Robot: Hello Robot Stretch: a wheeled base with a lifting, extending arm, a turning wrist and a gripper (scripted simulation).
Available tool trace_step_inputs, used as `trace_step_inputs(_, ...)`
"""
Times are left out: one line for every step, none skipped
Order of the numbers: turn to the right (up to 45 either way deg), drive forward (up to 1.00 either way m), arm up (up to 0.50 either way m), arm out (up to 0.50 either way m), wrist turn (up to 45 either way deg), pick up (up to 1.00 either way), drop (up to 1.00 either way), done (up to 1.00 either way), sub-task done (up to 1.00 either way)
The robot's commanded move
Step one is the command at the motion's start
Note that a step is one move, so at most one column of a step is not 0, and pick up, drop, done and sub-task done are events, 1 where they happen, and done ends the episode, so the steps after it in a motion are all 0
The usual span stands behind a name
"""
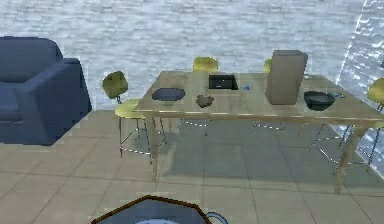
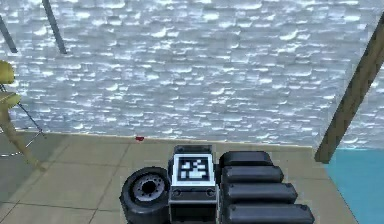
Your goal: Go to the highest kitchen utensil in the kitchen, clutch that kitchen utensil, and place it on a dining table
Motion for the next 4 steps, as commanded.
trace_step_inputs(21.0, 0.00, 0.00, 0.00, 0.0, 0.00, 0.00, 0.00, 0.00)
trace_step_inputs(0.0, 1.00, 0.00, 0.00, 0.0, 0.00, 0.00, 0.00, 0.00)
trace_step_inputs(45.0, 0.00, 0.00, 0.00, 0.0, 0.00, 0.00, 0.00, 0.00)
trace_step_inputs(45.0, 0.00, 0.00, 0.00, 0.0, 0.00, 0.00, 0.00, 0.00)
